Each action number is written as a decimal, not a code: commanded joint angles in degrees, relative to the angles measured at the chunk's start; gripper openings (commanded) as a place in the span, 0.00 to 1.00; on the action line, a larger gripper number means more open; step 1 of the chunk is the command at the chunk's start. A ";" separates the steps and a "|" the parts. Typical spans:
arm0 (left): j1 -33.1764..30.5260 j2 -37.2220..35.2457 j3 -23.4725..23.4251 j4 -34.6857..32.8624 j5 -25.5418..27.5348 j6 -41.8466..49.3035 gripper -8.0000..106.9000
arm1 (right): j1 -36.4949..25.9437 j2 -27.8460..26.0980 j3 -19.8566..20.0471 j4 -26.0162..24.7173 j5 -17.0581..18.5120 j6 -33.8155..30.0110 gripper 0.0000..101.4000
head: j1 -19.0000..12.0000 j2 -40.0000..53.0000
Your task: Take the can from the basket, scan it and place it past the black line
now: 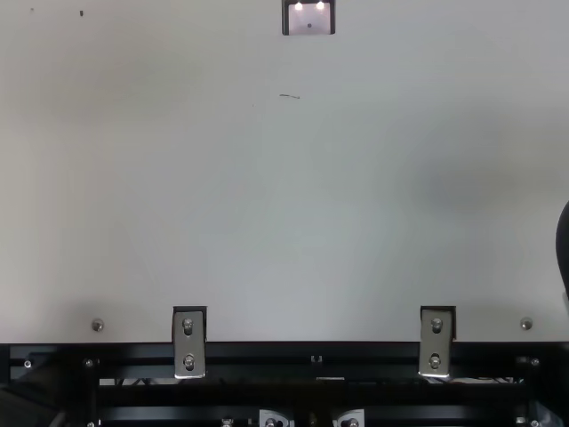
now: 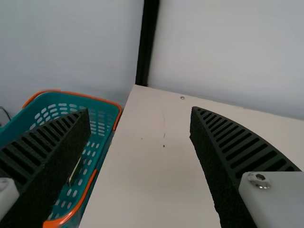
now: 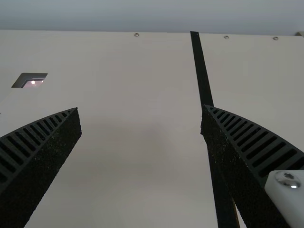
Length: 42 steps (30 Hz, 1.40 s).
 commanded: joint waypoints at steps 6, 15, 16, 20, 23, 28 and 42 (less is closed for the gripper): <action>3.19 2.98 -2.93 1.20 1.70 -2.88 0.85 | 0.00 0.00 0.00 0.00 0.00 0.00 1.00 | -1.83 2.11; 6.75 3.83 -4.12 -0.21 1.08 0.30 0.85 | 0.00 0.00 0.00 0.00 0.00 0.00 1.00 | -1.83 2.11; 7.37 4.11 -4.37 -0.35 1.02 0.74 0.85 | 0.00 0.00 0.00 0.00 0.00 0.00 1.00 | -1.83 2.11; 10.16 5.55 -5.25 -0.65 0.15 2.78 0.85 | 0.00 0.00 0.00 0.00 0.00 0.00 1.00 | -1.83 2.11; 12.46 6.89 -5.94 -1.61 -1.08 5.38 0.85 | 0.00 0.00 0.00 0.00 0.00 0.00 1.00 | -1.83 2.11; 16.77 9.42 -6.43 -4.37 -4.42 12.01 0.85 | 0.00 0.00 0.00 0.00 0.00 0.00 1.00 | -1.83 2.11; 33.21 19.53 -5.12 -24.33 -17.32 45.16 0.85 | 0.00 0.00 0.00 0.00 0.00 0.00 1.00 | -1.83 2.11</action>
